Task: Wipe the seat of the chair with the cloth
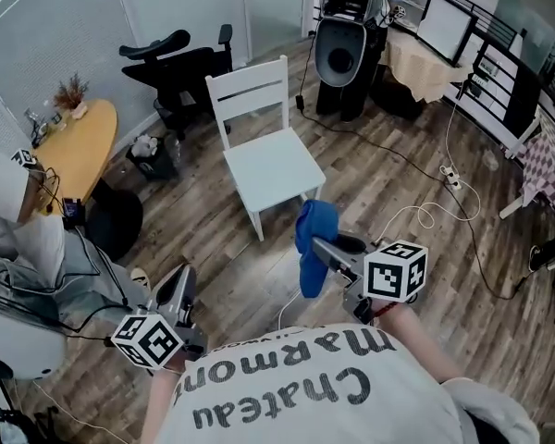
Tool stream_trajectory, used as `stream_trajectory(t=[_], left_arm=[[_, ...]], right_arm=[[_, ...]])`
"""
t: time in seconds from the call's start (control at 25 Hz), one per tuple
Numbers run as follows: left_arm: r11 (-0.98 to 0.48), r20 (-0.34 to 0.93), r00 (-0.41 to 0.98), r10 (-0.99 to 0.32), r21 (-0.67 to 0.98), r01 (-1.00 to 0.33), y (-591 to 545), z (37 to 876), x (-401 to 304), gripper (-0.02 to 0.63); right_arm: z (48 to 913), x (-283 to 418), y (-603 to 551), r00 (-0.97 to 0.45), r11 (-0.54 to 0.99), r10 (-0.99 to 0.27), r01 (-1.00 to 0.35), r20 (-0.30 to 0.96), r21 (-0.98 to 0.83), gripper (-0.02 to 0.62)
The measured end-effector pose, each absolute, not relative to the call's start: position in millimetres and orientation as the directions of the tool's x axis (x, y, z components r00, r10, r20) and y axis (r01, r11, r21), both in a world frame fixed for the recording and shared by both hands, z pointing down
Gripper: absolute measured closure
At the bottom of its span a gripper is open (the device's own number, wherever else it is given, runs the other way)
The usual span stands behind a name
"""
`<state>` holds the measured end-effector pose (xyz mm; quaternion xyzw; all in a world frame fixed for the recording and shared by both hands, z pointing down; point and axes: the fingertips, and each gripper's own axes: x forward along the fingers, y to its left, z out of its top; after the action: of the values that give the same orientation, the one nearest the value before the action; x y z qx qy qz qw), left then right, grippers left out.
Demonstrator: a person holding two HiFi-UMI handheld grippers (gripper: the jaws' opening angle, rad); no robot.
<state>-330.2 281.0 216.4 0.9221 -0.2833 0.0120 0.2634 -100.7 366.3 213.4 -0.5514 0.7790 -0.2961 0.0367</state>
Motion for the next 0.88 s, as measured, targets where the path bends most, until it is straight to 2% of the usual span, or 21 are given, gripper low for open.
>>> stream_trajectory(t=[0.24, 0.48, 0.88], left_arm=[[-0.690, 0.177, 0.819, -0.546, 0.460, -0.559, 241.1, 223.0, -296.1, 0.598], [-0.687, 0.214, 0.819, -0.533, 0.455, -0.566, 217.4, 225.4, -273.5, 0.598], [-0.699, 0.221, 0.840, -0.496, 0.472, -0.537, 160.4, 234.6, -233.5, 0.598]], right_arm=[[223.9, -46.9, 336.0, -0.363, 0.179, -0.890, -0.836, 0.278, -0.518, 0.505], [218.9, -21.5, 304.8, -0.351, 0.175, -0.906, -0.820, 0.237, -0.545, 0.505], [203.0, -48.0, 238.9, -0.527, 0.385, -0.849, -0.675, 0.045, -0.629, 0.505]])
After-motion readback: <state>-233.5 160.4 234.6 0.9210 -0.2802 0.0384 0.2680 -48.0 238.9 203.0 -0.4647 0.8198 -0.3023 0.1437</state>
